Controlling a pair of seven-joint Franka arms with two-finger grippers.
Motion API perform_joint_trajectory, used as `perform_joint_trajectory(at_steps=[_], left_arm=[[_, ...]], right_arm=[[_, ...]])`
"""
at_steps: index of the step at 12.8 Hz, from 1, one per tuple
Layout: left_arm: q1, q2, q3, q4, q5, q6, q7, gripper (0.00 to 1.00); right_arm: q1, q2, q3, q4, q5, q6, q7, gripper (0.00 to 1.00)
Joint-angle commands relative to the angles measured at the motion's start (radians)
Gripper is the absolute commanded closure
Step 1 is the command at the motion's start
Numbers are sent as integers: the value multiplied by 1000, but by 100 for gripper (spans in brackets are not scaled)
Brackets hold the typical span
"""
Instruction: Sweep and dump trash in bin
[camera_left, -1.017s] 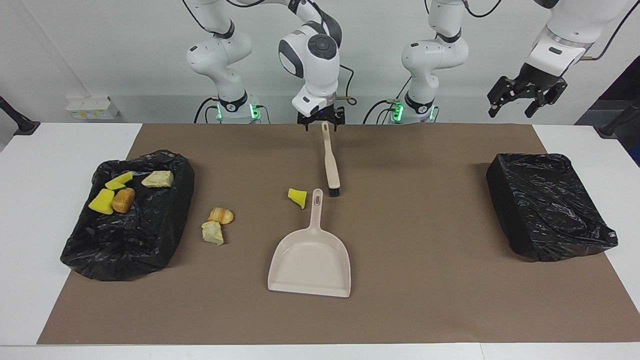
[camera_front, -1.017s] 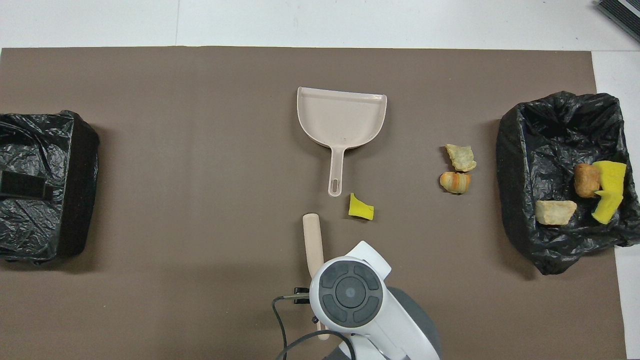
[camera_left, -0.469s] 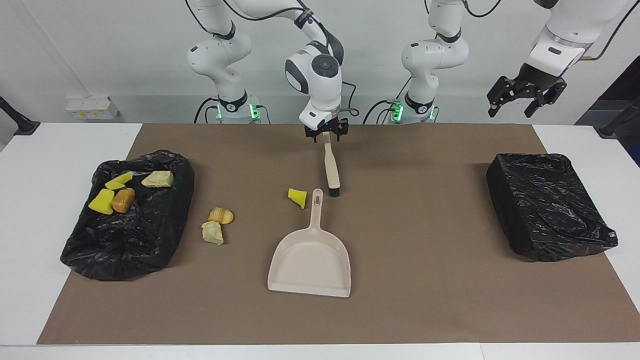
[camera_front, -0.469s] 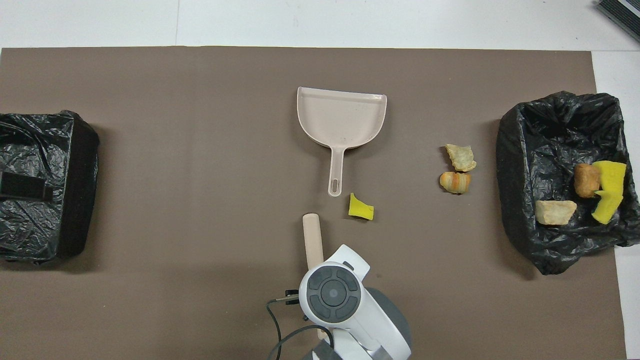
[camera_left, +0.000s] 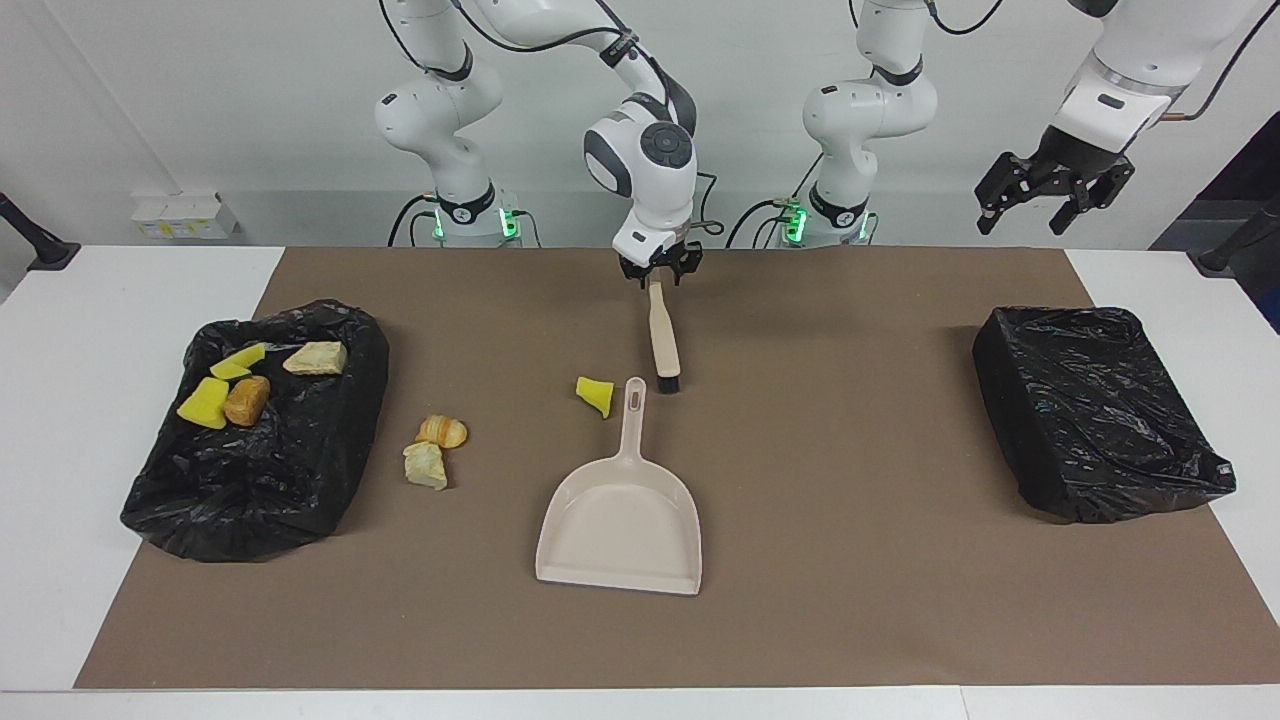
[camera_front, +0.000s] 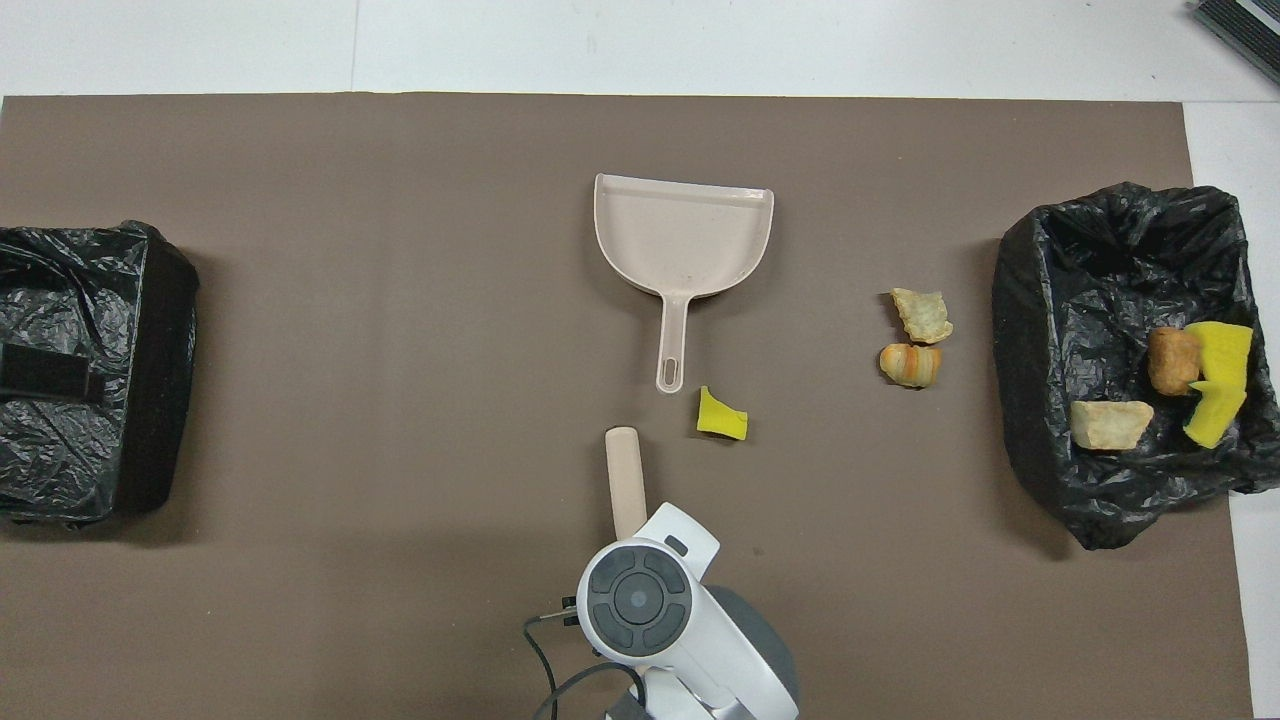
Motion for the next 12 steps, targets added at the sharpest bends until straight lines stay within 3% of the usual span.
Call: perform_joint_trajectory(at_steps=[1,6,10,12], left_arm=[[-2,-30,4,-34,-10,10,-1,0],[-2,-22,4,-34,-10,48,20,0],[-25,12,-1,-77,-8,236,0,0],[-58,45,-2,-79,-8,304,-8,0]], right_arm=[[-7,-4,1,-4,27,-10,-31,100],[-18,-15,-4,68,25,-161,0,100],[-32,-68,-18,138,4,-322,58,100],[-108,-128,-18,160,-22,-376,45,100]])
